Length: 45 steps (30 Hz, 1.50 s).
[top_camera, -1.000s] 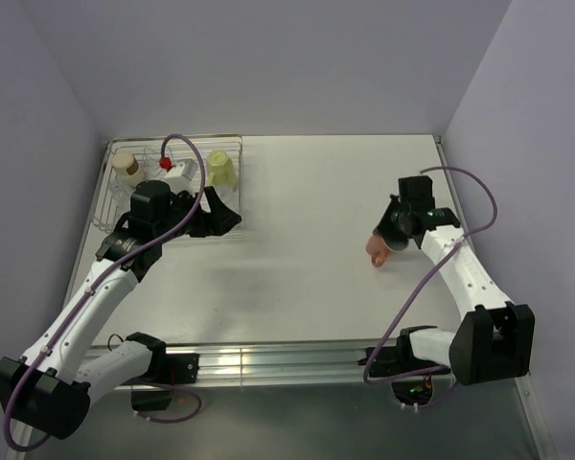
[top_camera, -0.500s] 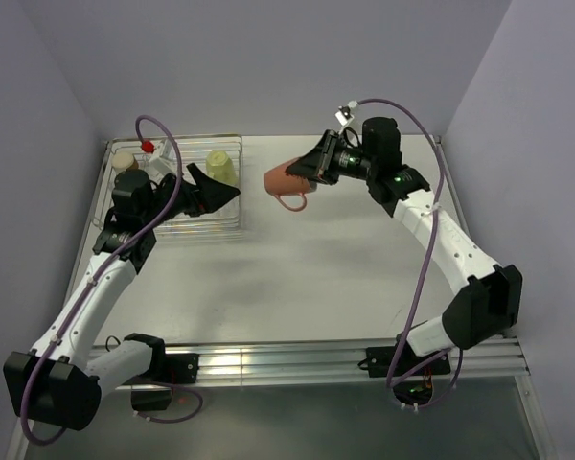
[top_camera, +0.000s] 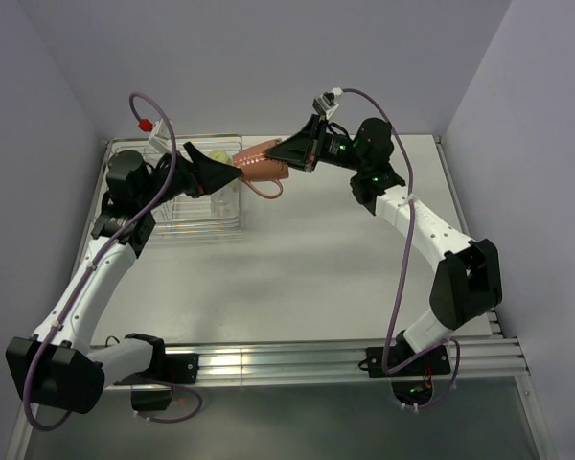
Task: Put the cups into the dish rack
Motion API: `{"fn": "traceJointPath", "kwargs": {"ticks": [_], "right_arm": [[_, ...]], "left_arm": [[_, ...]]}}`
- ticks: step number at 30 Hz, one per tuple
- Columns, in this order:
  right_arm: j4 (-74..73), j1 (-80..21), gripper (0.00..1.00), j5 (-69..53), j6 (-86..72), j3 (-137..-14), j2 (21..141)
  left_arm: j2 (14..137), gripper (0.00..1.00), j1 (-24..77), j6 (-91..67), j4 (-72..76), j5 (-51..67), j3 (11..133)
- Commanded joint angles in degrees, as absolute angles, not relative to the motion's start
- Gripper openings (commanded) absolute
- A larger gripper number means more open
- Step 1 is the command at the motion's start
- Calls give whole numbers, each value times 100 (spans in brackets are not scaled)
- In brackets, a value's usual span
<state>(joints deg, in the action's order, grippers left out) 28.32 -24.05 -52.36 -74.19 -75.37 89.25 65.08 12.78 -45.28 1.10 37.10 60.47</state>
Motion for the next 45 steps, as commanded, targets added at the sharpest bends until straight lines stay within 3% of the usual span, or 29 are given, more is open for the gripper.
{"fn": "traceJointPath", "kwargs": {"ticks": [1,14,29,33,34,36,37,40,45], "right_arm": [[4681,-2478,0,-5449,-8357,-7541,9000],[5915,-2733,0,-5221,-9132,-7436,9343],[5775,-2971,0,-5028,-8746,-7515,9659],[5476,-3006,0,-4957,-8473,-7611,9677],[5319,-3023,0,-4940,-8403,-7646,9677],[4942,-3076,0,-4913,-8122,-7743,9668],[4792,-3102,0,-4896,-7999,-7787,9659],[4160,-3138,0,-4764,-7481,-7849,9589],[3394,-3120,19,-4247,-6786,-7673,9387]], "left_arm": [[6618,92,1257,-4719,597,4007,6170],[6645,96,1257,-6168,2645,4517,5493],[6653,88,1257,-6486,2909,4693,5449],[6645,71,1257,-6460,2830,4772,5449],[6645,57,1257,-6425,2752,4790,5467],[6662,41,1257,-6381,2646,4816,5519],[6662,25,1257,-6329,2532,4834,5546],[6671,0,1257,-6171,2242,4790,5695],[6671,0,1231,-5968,1671,4606,6037]]}}
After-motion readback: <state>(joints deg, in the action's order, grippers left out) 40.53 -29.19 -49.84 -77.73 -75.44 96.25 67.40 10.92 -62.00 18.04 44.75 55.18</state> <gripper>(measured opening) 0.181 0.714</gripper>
